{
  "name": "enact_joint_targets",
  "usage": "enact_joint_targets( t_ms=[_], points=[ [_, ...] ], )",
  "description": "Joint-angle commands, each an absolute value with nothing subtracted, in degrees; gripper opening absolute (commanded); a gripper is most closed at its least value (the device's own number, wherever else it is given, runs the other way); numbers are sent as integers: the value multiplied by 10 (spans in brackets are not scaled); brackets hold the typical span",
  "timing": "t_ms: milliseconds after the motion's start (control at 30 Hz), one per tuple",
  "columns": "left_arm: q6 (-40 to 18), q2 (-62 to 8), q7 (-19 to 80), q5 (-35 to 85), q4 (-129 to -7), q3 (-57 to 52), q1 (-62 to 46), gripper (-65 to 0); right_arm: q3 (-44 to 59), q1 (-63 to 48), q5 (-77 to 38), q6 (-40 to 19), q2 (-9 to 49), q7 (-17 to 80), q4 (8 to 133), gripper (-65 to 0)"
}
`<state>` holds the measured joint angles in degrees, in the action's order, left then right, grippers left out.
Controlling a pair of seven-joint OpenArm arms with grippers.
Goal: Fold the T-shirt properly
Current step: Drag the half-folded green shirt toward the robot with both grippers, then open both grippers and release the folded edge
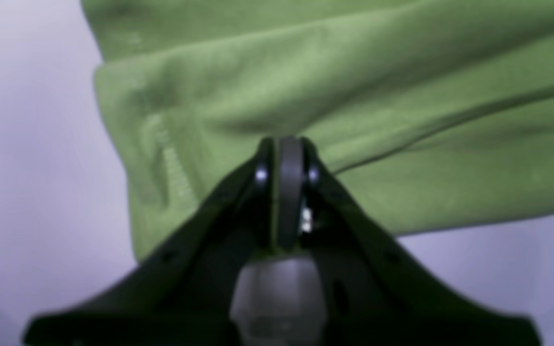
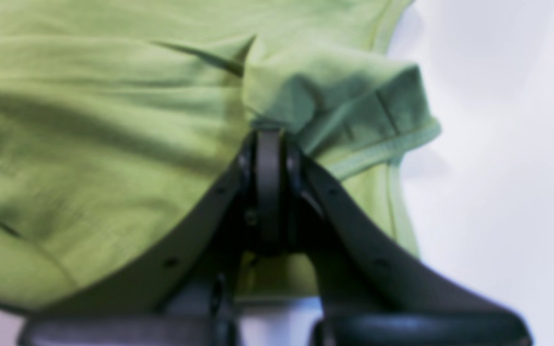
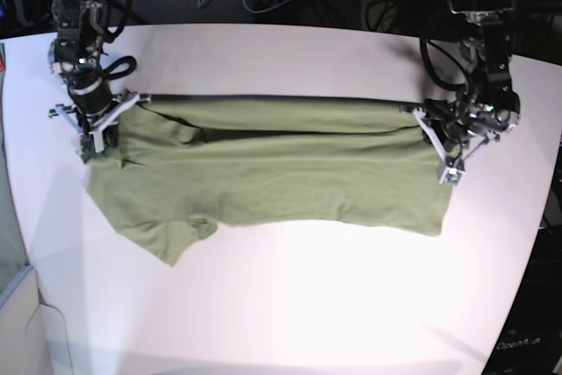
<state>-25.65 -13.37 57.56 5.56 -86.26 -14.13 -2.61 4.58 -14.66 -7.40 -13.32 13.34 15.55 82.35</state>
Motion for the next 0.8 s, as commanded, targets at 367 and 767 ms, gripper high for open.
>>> enact_joint_targets(
  t_ms=[367,767],
  points=[
    [-255,-138,596,41,-956,-144,-141,-633,50,-289,-58,-132,126,202,930,-644],
    [-255,-138,591,41,-993,-185,-180,-633,50,-304,-58,-131,126,202,950,-644]
  ],
)
